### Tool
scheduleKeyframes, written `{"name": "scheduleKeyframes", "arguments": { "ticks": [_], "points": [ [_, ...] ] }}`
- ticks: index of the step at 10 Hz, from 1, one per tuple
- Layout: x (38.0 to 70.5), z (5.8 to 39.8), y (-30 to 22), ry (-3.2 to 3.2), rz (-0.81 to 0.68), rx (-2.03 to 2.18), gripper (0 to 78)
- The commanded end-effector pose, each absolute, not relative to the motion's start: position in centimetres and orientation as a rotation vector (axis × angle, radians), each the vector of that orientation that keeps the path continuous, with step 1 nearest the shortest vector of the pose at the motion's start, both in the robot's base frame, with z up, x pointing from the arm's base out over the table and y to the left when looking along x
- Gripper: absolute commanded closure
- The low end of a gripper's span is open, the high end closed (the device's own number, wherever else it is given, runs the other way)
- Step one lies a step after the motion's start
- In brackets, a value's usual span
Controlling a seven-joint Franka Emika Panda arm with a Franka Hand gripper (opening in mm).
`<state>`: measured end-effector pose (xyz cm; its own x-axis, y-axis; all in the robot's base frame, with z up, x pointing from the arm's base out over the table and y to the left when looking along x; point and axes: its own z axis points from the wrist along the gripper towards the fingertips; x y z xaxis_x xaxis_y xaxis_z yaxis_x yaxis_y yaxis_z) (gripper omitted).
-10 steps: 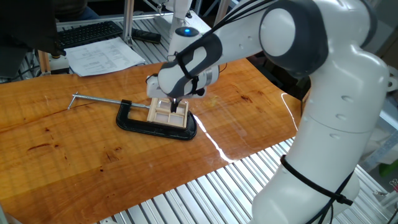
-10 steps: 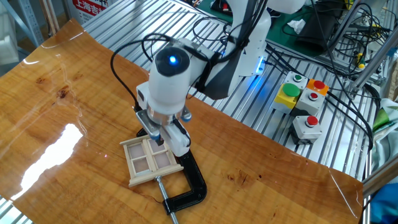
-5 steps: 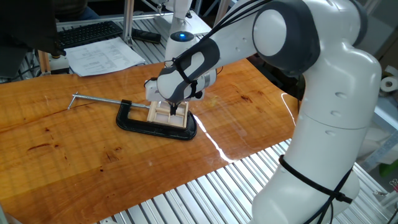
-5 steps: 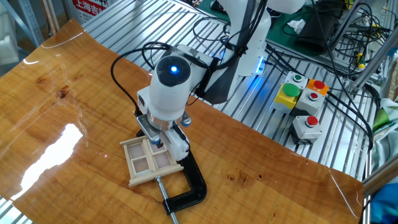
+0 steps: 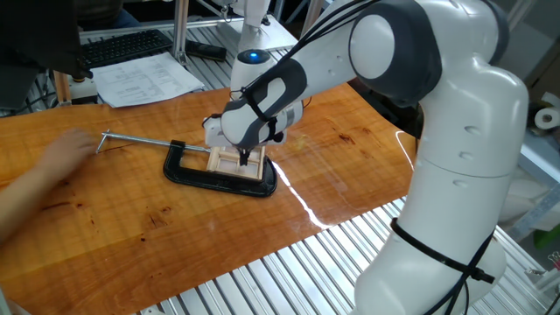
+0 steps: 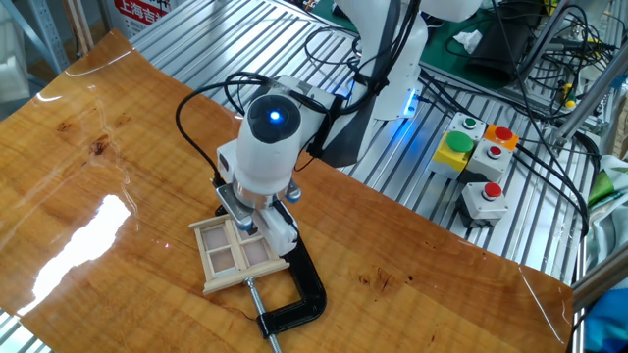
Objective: Open a sliding window
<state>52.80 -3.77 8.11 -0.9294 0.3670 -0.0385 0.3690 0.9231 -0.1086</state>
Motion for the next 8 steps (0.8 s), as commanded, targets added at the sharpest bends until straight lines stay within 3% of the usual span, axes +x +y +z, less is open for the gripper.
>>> {"name": "scheduleKeyframes", "arguments": {
  "ticks": [1, 8],
  "points": [
    [53.12, 6.98, -4.2, 3.058, -0.219, 0.609, 77.6],
    [53.12, 6.63, -4.22, 3.073, -0.246, 0.653, 77.6]
  ]
}}
